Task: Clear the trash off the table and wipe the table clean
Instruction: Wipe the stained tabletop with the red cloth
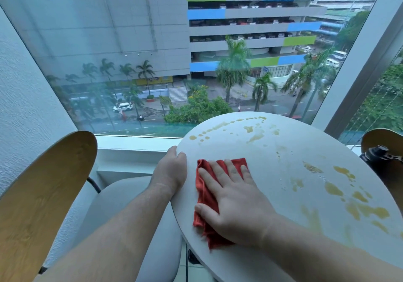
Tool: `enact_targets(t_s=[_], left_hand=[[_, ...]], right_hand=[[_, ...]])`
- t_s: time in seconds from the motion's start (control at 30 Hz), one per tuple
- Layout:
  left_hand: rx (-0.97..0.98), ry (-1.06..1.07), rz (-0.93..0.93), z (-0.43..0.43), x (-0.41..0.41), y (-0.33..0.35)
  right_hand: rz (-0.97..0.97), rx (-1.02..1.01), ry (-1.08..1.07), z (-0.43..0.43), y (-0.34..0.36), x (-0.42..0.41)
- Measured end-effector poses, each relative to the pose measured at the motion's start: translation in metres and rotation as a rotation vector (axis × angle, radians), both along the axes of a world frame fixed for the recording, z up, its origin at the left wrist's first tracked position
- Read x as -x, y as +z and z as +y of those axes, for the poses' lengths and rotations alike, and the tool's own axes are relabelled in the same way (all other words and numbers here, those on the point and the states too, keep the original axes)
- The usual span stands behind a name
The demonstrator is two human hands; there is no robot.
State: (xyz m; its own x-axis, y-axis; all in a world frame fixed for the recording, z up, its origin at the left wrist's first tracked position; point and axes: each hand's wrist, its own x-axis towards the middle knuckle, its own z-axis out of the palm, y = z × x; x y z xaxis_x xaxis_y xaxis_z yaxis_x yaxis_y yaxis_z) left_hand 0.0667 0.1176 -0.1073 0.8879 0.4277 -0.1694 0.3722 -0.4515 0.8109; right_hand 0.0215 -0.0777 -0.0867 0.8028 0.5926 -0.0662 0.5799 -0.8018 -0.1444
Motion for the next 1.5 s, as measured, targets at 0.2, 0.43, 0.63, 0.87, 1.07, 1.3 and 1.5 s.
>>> enact_targets(t_s=[0.2, 0.43, 0.63, 0.87, 1.07, 1.3, 1.5], left_hand=[[0.437, 0.066, -0.008, -0.004, -0.003, 0.001], [-0.052, 0.002, 0.034, 0.003, -0.012, 0.001], [-0.223, -0.03, 0.144, 0.011, -0.03, 0.006], [-0.074, -0.03, 0.028, 0.007, -0.051, 0.012], [-0.009, -0.028, -0.055, 0.005, -0.05, 0.013], [-0.205, -0.133, 0.022, 0.007, -0.055, 0.01], [-0.23, -0.09, 0.102, 0.01, -0.06, 0.009]], right_hand=[[-0.032, -0.064, 0.062, 0.036, -0.004, -0.044], [-0.023, -0.043, -0.063, 0.035, -0.001, -0.091], [-0.012, -0.038, -0.154, 0.01, -0.003, -0.076], [-0.009, -0.042, -0.019, 0.017, -0.001, -0.042], [-0.016, -0.124, 0.021, 0.053, -0.005, -0.084], [-0.025, -0.075, -0.085, 0.051, -0.003, -0.127], [-0.023, -0.027, -0.15, 0.014, -0.002, -0.113]])
